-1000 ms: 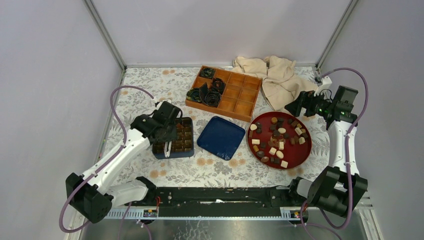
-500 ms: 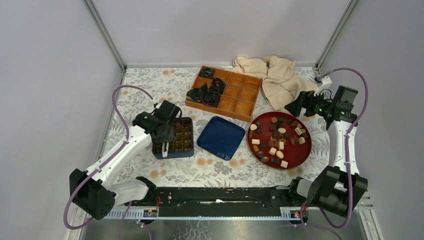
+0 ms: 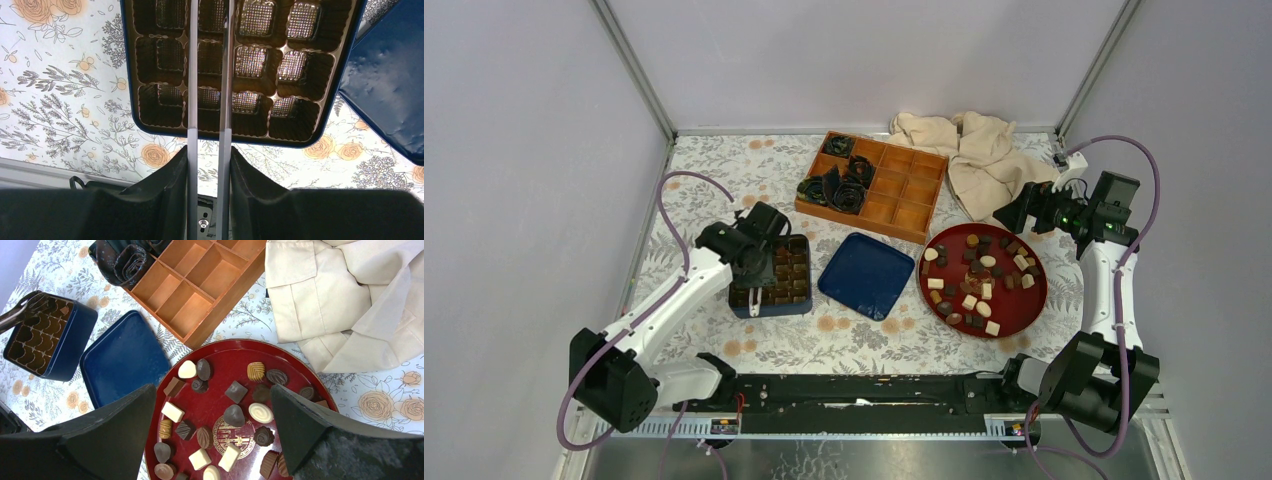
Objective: Pack the chocolate
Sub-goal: Place the fake chocolate in the packing box.
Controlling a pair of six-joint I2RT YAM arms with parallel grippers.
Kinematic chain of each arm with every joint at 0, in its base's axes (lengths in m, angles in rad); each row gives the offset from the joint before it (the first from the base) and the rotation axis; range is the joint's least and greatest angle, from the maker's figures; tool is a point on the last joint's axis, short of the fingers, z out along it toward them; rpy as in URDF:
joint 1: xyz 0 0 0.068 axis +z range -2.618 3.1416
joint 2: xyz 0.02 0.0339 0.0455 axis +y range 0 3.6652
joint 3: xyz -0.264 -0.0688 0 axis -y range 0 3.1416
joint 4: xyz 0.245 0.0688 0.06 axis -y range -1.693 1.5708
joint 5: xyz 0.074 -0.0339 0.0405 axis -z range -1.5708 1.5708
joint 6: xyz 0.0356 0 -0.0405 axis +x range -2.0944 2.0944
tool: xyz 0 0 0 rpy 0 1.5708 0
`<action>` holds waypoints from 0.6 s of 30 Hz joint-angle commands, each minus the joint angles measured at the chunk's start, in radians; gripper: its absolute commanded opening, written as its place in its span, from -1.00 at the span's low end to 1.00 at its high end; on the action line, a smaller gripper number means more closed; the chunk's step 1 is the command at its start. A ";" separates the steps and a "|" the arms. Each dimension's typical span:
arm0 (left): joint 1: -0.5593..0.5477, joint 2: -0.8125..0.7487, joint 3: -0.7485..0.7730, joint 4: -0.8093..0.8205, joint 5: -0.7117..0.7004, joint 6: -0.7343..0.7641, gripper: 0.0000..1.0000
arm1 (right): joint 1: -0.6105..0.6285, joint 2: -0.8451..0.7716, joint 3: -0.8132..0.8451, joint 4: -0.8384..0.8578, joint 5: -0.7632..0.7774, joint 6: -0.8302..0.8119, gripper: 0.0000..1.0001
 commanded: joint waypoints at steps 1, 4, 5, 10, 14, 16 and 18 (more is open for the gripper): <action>0.010 -0.007 0.001 -0.004 -0.027 0.003 -0.26 | -0.001 0.002 0.007 0.018 -0.030 -0.001 0.84; 0.010 -0.010 0.000 -0.005 -0.029 0.003 -0.20 | -0.002 0.004 0.009 0.016 -0.030 -0.004 0.84; 0.011 -0.012 0.001 -0.004 -0.028 0.003 -0.18 | -0.001 0.004 0.009 0.015 -0.029 -0.006 0.84; 0.010 -0.037 0.007 -0.004 -0.036 0.002 -0.09 | 0.000 0.004 0.009 0.014 -0.027 -0.007 0.84; 0.010 -0.075 0.018 0.008 -0.005 0.001 -0.12 | -0.001 0.004 0.009 0.014 -0.028 -0.007 0.83; 0.010 -0.110 0.024 0.037 0.052 0.007 -0.13 | 0.000 0.004 0.008 0.014 -0.027 -0.007 0.84; 0.010 -0.151 0.020 0.088 0.145 0.022 -0.14 | -0.001 0.004 0.007 0.014 -0.030 -0.008 0.84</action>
